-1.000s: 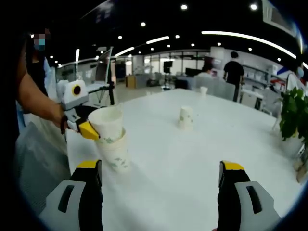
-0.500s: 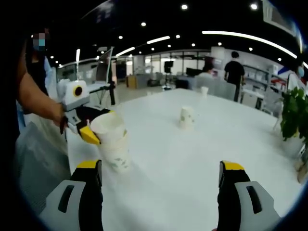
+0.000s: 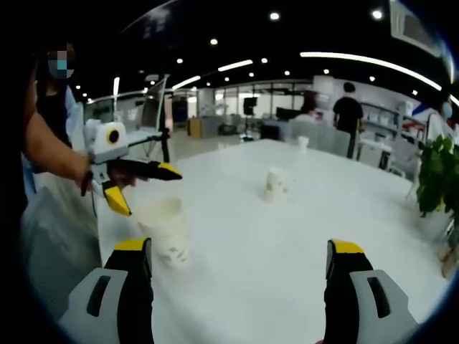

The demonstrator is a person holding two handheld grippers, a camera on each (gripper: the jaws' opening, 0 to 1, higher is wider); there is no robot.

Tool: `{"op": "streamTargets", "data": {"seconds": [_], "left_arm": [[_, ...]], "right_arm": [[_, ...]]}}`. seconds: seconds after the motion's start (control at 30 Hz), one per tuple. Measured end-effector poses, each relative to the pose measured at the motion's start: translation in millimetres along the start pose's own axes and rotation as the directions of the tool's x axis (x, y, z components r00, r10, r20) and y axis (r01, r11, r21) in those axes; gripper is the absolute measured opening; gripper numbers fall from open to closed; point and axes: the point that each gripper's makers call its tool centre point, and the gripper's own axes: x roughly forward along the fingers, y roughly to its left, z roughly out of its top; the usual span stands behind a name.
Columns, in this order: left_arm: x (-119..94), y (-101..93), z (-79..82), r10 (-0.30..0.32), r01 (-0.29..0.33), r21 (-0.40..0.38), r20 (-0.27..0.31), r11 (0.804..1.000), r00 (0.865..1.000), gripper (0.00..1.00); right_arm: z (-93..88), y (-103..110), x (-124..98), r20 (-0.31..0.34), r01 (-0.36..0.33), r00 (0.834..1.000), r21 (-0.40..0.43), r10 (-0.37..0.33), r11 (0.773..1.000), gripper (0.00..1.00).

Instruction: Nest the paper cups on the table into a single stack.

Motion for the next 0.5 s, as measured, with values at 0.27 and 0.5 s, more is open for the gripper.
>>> {"op": "streamTargets", "data": {"seconds": [0.27, 0.5], "left_arm": [[-30.9, 32.3, 1.1, 0.116, -0.114, 0.040, -0.052, 0.993, 0.992, 0.95], [-57.7, 55.3, 5.3, 0.205, -0.201, 0.059, -0.069, 0.978, 0.976, 0.98]], "right_arm": [[11.9, -12.3, 9.4, 0.029, 0.014, 0.999, -0.009, -0.014, 1.000, 1.00], [17.4, -18.8, 24.4, 0.041, 0.014, 0.999, -0.033, -0.013, 0.999, 1.00]]}}
